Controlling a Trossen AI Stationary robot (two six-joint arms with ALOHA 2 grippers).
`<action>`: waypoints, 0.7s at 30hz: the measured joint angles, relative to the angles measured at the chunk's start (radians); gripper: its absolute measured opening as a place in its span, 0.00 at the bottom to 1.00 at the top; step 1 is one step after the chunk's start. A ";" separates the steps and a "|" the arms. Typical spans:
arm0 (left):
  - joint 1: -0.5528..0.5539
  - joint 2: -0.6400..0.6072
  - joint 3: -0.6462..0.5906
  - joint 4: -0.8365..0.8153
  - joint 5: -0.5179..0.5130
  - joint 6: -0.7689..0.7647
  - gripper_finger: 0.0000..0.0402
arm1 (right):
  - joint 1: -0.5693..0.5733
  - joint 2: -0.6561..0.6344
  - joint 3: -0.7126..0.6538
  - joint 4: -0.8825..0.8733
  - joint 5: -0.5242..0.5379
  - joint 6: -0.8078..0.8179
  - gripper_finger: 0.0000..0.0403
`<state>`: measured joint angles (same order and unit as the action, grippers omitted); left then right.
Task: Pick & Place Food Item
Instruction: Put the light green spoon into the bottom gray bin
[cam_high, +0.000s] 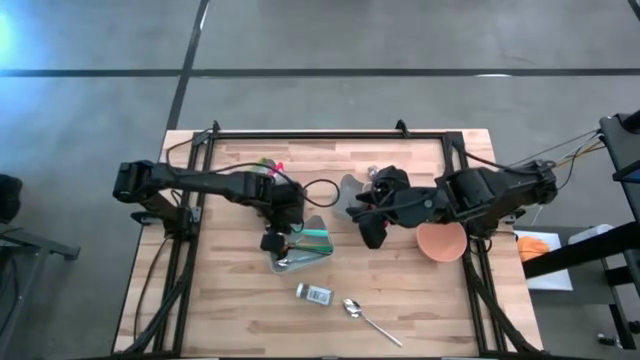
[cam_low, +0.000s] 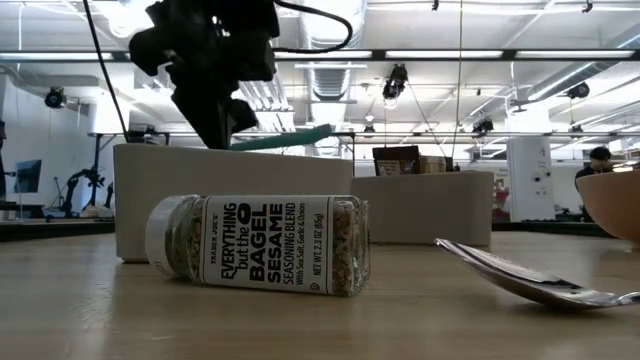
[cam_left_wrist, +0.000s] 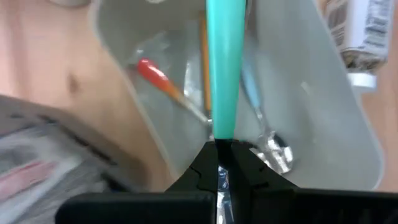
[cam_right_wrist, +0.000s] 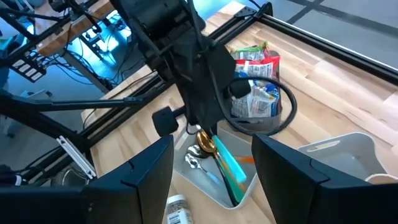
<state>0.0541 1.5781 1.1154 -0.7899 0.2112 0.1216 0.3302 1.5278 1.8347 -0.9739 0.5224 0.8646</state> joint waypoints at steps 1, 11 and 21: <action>-0.003 0.002 -0.012 0.018 0.019 -0.017 0.02 | 0.000 0.003 0.000 0.007 0.000 0.000 0.53; -0.042 0.004 -0.095 0.099 0.037 -0.078 0.02 | 0.006 0.013 0.000 0.021 -0.003 0.011 0.53; -0.062 0.004 -0.178 0.206 0.045 -0.104 0.02 | 0.006 0.013 0.000 0.025 -0.004 0.031 0.53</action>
<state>-0.0074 1.5822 0.9372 -0.5836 0.2566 0.0174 0.3363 1.5410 1.8347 -0.9493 0.5187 0.8955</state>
